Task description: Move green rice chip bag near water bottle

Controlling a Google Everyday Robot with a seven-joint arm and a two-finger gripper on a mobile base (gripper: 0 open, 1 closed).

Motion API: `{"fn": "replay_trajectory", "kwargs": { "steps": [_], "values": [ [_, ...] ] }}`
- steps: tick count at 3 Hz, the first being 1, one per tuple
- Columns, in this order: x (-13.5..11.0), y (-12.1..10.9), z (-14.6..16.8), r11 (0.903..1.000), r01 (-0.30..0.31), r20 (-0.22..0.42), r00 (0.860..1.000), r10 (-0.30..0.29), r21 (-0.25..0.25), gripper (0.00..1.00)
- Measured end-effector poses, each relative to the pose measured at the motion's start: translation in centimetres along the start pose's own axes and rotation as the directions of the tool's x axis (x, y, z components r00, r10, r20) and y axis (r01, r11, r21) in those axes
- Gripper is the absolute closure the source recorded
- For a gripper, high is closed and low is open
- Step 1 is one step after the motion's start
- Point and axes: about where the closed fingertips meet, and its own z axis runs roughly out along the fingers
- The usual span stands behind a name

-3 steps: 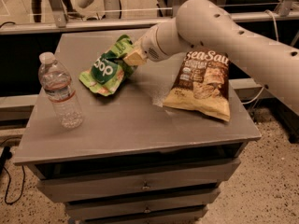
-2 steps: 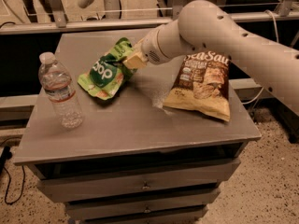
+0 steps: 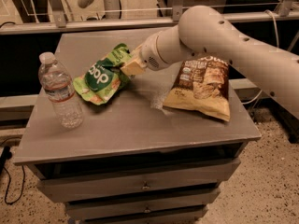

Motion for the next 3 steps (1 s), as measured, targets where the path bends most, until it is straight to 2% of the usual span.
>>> {"fn": "replay_trajectory", "kwargs": {
  "steps": [2, 3],
  "values": [
    [0.37, 1.14, 0.10, 0.9997, -0.007, 0.001, 1.000, 0.007, -0.023, 0.12],
    [0.60, 1.26, -0.03, 0.9997, -0.009, -0.004, 1.000, 0.009, -0.023, 0.00]
  ]
}}
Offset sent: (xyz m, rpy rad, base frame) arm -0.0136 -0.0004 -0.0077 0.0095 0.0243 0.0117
